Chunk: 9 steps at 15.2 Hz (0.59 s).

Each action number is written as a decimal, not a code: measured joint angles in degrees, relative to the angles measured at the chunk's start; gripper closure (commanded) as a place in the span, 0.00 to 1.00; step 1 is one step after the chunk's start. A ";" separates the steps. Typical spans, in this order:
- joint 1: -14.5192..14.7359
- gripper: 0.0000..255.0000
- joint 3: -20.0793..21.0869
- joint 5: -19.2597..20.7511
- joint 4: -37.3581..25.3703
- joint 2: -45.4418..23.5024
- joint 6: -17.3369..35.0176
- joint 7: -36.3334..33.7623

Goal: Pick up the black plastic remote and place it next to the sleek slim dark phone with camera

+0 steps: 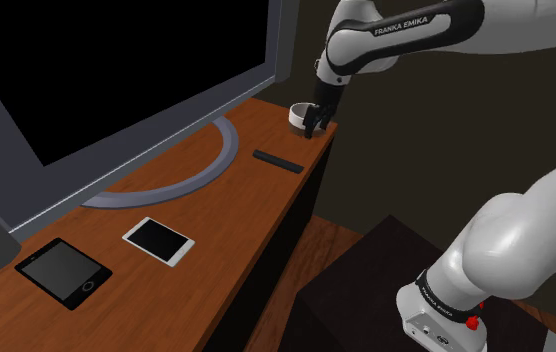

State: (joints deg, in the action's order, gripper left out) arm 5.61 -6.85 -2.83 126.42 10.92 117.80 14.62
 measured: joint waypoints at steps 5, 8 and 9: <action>1.08 0.00 0.33 -1.85 -4.97 -10.77 3.65 3.66; 1.44 0.00 0.81 -2.89 -8.89 -17.45 5.16 5.77; 1.56 0.00 1.05 -3.21 -10.58 -19.69 5.29 6.35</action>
State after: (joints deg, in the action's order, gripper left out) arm 7.17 -5.80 -6.04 115.84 -8.77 123.10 20.97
